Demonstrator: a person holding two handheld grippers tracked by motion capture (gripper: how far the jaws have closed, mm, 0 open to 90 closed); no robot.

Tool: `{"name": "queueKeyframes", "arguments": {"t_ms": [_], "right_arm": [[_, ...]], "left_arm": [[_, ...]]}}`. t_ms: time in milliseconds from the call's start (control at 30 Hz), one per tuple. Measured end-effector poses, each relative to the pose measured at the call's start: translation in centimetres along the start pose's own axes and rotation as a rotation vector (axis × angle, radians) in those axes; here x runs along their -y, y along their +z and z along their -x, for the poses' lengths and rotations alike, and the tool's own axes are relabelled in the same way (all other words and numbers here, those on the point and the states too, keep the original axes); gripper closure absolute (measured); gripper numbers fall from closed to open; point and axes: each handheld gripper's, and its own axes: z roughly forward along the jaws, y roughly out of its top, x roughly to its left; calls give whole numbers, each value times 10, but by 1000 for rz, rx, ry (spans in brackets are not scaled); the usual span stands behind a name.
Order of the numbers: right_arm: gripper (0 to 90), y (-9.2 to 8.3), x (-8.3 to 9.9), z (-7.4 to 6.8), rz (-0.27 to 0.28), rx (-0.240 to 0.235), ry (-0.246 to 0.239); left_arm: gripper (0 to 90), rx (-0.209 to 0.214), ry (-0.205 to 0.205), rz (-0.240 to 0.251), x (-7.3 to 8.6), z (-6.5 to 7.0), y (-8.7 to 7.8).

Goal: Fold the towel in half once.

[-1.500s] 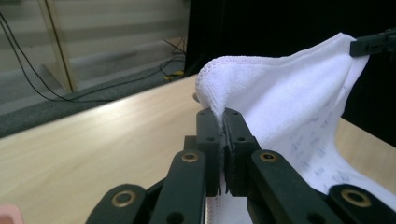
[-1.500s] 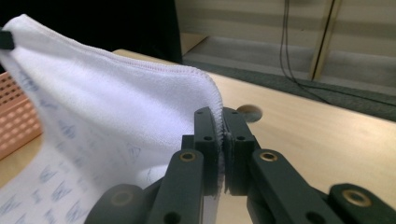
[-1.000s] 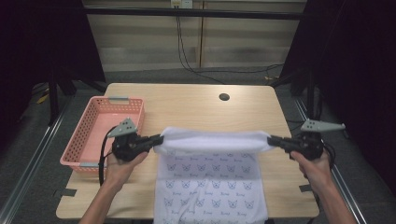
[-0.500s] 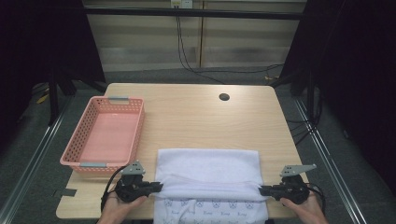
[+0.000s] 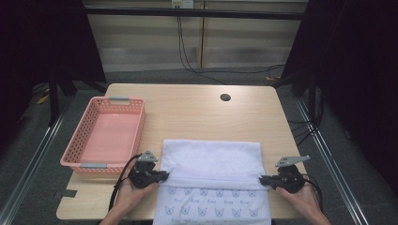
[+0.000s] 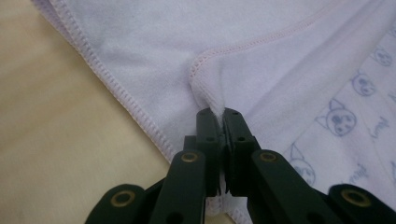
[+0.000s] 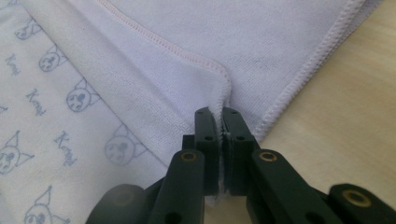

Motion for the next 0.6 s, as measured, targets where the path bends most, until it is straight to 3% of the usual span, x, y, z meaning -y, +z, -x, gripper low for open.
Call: {"name": "queueKeyframes", "arguments": {"t_ms": [233, 333, 433, 600], "right_arm": [[864, 6, -13, 28, 27, 55, 28], [865, 10, -21, 37, 33, 73, 35], [865, 15, -29, 48, 47, 90, 33], [864, 23, -42, 63, 56, 112, 45]], "left_arm": [[867, 3, -44, 39, -26, -21, 23], [867, -15, -47, 55, -35, -26, 31], [868, -55, -17, 41, -45, -30, 37], [869, -77, -35, 60, -56, -40, 45]]}}
